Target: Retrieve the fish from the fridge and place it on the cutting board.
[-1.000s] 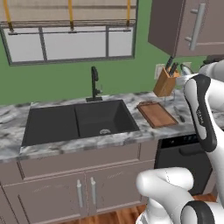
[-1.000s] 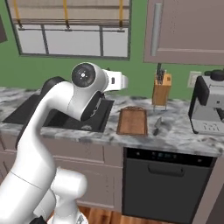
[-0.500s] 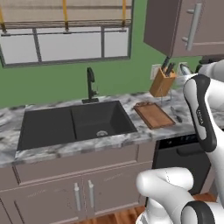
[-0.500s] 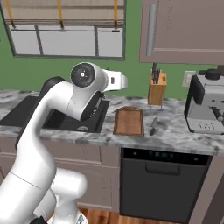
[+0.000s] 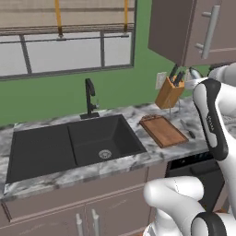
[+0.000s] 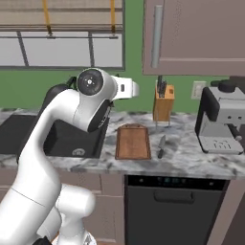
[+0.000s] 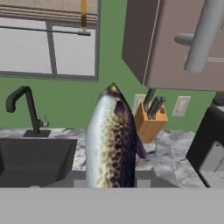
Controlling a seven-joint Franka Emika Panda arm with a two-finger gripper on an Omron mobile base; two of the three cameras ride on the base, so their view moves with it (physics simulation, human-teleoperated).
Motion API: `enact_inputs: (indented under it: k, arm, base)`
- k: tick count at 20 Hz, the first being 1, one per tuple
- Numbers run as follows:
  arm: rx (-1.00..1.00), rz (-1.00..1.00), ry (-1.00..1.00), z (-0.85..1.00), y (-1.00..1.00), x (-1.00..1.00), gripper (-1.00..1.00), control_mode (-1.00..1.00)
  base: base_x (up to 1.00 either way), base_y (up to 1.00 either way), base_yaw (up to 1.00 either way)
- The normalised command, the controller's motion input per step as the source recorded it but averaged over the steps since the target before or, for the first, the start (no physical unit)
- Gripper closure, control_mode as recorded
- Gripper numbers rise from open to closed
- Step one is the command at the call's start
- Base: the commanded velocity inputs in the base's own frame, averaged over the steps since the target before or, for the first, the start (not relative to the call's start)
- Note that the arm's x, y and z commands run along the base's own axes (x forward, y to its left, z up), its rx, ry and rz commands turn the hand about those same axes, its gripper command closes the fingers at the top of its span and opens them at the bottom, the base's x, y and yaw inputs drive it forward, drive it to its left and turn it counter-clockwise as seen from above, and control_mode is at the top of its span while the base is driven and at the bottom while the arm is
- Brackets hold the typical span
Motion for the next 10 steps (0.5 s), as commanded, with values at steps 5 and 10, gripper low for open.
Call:
enact_inputs:
  k: [5,10]
  arm:
    - [0.00,0.00,0.00,0.00,0.00,0.00,1.00,1.00]
    - [0.00,0.00,0.00,0.00,0.00,0.00,1.00,1.00]
  base:
    - [0.45,0.26,-0.17]
    - [0.13,0.24,-0.14]
